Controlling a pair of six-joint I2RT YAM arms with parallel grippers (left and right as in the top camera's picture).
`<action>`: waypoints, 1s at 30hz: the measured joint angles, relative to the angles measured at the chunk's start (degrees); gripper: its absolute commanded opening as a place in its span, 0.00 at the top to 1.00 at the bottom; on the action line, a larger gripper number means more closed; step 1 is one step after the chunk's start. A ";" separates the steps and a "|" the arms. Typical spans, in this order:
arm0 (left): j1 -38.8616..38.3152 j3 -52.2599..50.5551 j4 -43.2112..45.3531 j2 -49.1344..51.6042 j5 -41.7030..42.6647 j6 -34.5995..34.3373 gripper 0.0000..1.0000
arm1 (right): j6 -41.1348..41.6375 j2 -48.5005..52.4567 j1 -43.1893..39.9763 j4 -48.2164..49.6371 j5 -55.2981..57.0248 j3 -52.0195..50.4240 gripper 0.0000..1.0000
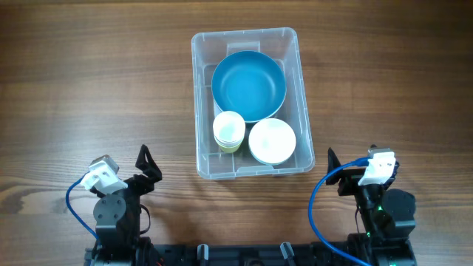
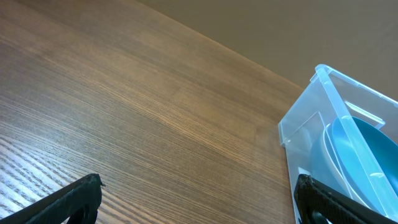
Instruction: Pack container
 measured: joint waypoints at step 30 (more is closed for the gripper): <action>0.00 0.00 0.00 0.00 0.00 0.00 0.00 | 0.00 -2.93 -4.39 3.48 -0.20 -3.72 0.00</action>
